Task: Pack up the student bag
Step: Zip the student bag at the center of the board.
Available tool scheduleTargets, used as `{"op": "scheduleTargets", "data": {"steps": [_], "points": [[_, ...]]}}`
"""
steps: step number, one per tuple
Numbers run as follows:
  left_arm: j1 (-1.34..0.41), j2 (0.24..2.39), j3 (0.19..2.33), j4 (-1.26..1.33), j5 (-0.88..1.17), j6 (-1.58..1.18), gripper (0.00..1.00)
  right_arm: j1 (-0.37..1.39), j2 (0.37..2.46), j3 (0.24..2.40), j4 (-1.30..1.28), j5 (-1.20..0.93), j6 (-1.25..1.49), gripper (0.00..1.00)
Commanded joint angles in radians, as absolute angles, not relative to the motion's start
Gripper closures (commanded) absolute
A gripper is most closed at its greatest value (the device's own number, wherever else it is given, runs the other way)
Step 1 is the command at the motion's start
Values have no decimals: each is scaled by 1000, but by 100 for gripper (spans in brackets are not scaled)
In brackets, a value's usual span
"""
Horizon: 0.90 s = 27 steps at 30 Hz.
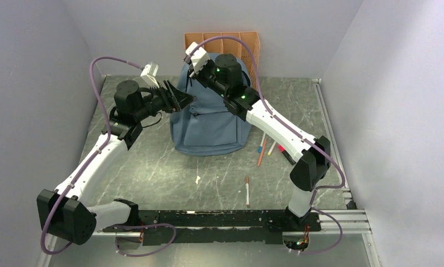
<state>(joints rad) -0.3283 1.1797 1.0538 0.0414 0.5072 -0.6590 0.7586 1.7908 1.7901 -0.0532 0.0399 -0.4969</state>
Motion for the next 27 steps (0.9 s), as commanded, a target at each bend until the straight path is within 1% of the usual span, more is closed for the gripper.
{"op": "scheduleTargets", "data": {"steps": [1,7,10,12,13,15,19,23,27], "points": [[-354,1220,1027,213,546,-739,31,761,1709,1794,61,23,-436,100],[-399,1260,1022,256,472,-738,36,759,1692,1764,74,18,-426,100],[-399,1275,1010,262,425,-728,41,758,1675,1739,78,12,-419,100],[-399,1283,1009,235,386,-704,41,758,1662,1725,84,8,-416,100],[-399,1284,1009,217,364,-693,40,758,1657,1720,84,7,-415,100],[-399,1279,1000,189,322,-680,35,758,1646,1713,87,4,-412,100],[-399,1271,971,218,267,-669,27,758,1625,1689,90,-23,-399,100],[-398,1295,980,276,275,-661,24,759,1603,1662,99,-49,-379,100],[-397,1325,1009,331,303,-662,23,758,1592,1641,97,-69,-364,100]]}}
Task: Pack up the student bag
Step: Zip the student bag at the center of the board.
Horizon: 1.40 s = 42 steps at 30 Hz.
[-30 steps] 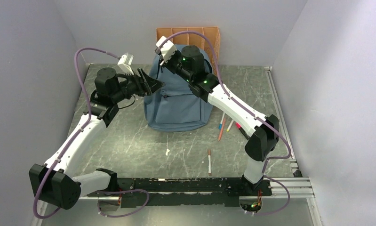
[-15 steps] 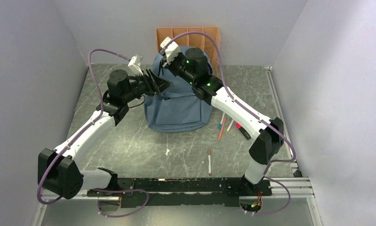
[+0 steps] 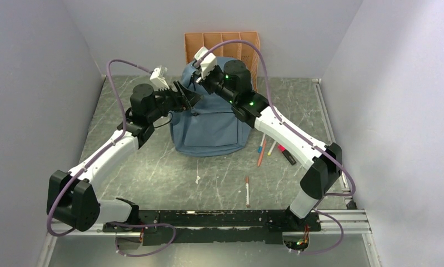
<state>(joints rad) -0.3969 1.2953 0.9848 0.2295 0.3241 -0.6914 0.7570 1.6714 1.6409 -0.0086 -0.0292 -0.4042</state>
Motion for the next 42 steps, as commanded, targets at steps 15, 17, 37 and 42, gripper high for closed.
{"op": "scheduleTargets", "data": {"steps": [15,17,37,42], "points": [[-384,1331,1063,431,381,-696,38,758,1584,1597,103,-90,-351,100],[-385,1326,1070,430,379,-690,36,758,1586,1594,104,-93,-350,100],[-371,1356,1097,426,371,-698,84,758,1586,1572,107,-91,-363,100],[-371,1342,1086,420,397,-701,95,757,1596,1569,121,-50,-376,100]]}}
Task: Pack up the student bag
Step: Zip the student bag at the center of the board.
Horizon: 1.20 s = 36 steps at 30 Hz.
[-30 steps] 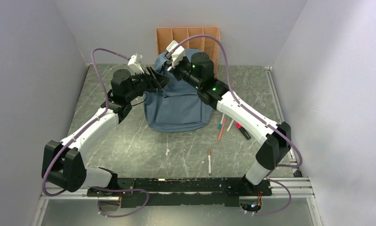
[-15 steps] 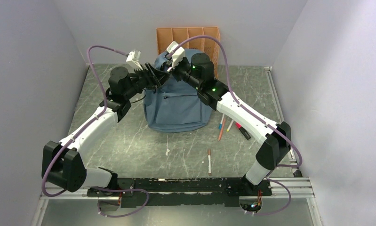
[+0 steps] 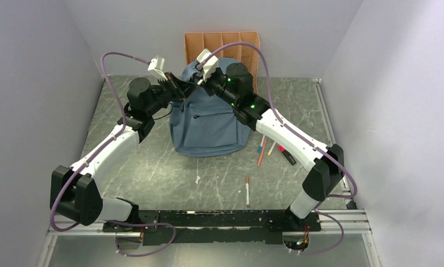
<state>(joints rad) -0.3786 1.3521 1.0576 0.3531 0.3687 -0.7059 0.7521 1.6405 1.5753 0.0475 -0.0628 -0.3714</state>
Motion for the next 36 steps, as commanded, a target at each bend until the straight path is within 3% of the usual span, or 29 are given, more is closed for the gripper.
{"op": "scheduleTargets", "data": {"steps": [1,9,19,23,36], "points": [[-371,1337,1080,416,403,-698,95,758,1600,1570,126,-37,-380,100],[-372,1276,1029,321,436,-662,95,758,1651,1594,168,85,-406,100],[-373,1219,964,68,314,-592,95,756,1671,1585,321,193,-445,100],[-373,1191,947,-24,284,-565,95,755,1667,1542,401,231,-497,95],[-373,1110,850,-196,253,-546,95,747,1710,1572,485,347,-475,100]]}}
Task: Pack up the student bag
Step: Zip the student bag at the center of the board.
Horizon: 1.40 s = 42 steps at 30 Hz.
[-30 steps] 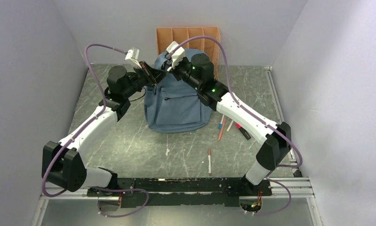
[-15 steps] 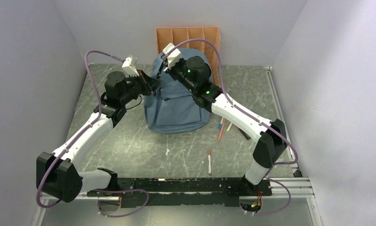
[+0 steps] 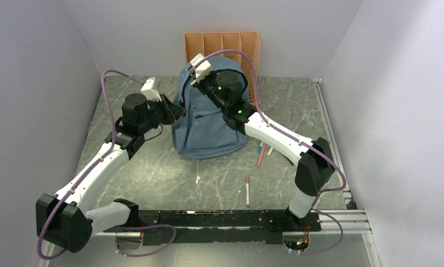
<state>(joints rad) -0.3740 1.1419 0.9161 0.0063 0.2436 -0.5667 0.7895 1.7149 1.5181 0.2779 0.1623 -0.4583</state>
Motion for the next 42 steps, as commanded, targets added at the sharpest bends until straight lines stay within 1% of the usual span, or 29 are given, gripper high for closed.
{"op": "scheduleTargets", "data": {"steps": [1,11,15,17,18,19,21,23,24,26,29,32,36,39,41,42], "points": [[-373,1101,841,-207,253,-545,95,747,1714,1575,493,352,-475,100],[-373,1063,720,-195,308,-567,95,747,1736,1591,510,338,-433,100],[-374,1072,697,-197,315,-561,95,747,1736,1593,511,323,-427,100],[-374,1087,705,-205,326,-550,95,748,1725,1571,526,281,-425,100],[-374,1096,724,-225,323,-541,88,748,1717,1555,528,246,-424,100],[-373,1103,746,-248,310,-533,77,748,1707,1544,519,213,-423,100],[-373,1098,791,-284,269,-517,50,750,1697,1538,495,176,-408,100],[-374,1070,811,-292,219,-513,31,748,1695,1540,488,179,-396,100],[-374,1054,814,-288,197,-514,23,749,1692,1541,486,181,-393,100],[-373,1036,811,-271,181,-513,10,750,1687,1547,483,190,-386,100],[-374,1040,781,-237,221,-518,3,750,1685,1559,469,202,-390,100],[-377,1043,741,-214,184,-521,3,750,1680,1555,464,198,-389,100],[-380,1055,712,-147,138,-532,6,751,1663,1545,459,182,-365,100],[-394,1108,729,-109,124,-538,10,750,1657,1548,451,175,-353,100],[-403,1152,751,-116,92,-537,15,750,1650,1551,442,164,-341,100],[-406,1181,762,-116,81,-534,23,750,1646,1548,441,159,-336,100]]}}
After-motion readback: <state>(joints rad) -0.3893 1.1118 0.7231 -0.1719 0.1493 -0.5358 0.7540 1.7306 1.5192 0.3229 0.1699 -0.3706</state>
